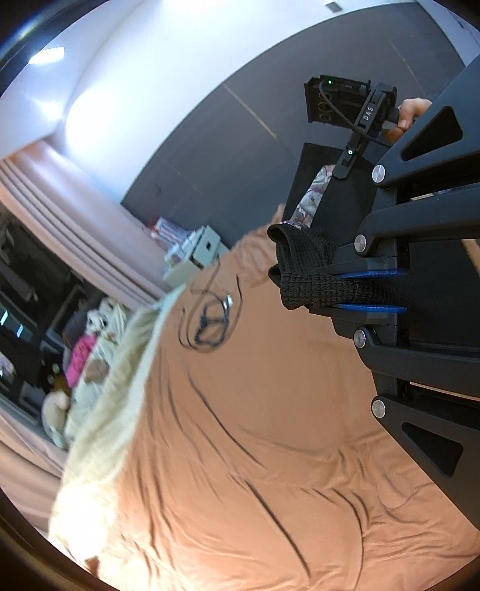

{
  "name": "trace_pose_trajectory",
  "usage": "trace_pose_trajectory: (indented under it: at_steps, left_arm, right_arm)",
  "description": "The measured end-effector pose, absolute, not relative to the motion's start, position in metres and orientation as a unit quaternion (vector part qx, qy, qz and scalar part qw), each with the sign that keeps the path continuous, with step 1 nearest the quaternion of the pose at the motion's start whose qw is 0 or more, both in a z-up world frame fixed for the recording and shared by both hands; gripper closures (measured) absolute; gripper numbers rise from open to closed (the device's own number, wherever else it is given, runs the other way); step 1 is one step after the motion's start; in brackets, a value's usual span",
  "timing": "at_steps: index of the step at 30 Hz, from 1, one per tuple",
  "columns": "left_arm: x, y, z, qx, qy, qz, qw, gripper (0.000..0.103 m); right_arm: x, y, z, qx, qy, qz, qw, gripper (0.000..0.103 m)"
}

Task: Fold small clothes
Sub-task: 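Lift the folded black stack with both grippers and carry it off the bed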

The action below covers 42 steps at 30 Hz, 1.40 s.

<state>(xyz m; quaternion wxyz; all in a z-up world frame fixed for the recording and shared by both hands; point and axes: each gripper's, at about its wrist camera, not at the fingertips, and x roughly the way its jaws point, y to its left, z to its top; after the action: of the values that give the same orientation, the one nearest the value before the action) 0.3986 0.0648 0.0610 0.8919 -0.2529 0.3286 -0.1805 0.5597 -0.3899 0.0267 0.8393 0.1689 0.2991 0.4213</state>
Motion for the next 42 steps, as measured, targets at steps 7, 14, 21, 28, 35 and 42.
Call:
trace_pose_trajectory:
  at_steps: [7,14,21,28,35,42]
  left_arm:
    - [0.385,0.016,0.116,-0.228,0.297,-0.222,0.9,0.092]
    - [0.393,-0.059,0.154,-0.2,0.282,-0.275,0.897,0.092]
    - [0.405,-0.146,0.175,-0.177,0.284,-0.338,0.88,0.092]
    - [0.414,-0.234,0.184,-0.155,0.295,-0.397,0.855,0.092]
    - [0.42,-0.308,0.192,-0.127,0.301,-0.447,0.833,0.092]
    - [0.43,-0.36,0.186,-0.117,0.31,-0.491,0.806,0.092]
  right_arm:
    - [0.51,-0.457,0.065,0.17,0.251,0.405,0.862,0.094]
    - [0.464,-0.536,0.096,0.169,0.204,0.38,0.886,0.094]
    - [0.425,-0.619,0.108,0.175,0.177,0.329,0.911,0.095]
    - [0.373,-0.674,0.117,0.169,0.157,0.286,0.93,0.095]
    - [0.338,-0.697,0.119,0.172,0.146,0.25,0.942,0.095]
    - [0.304,-0.713,0.116,0.187,0.136,0.206,0.951,0.095]
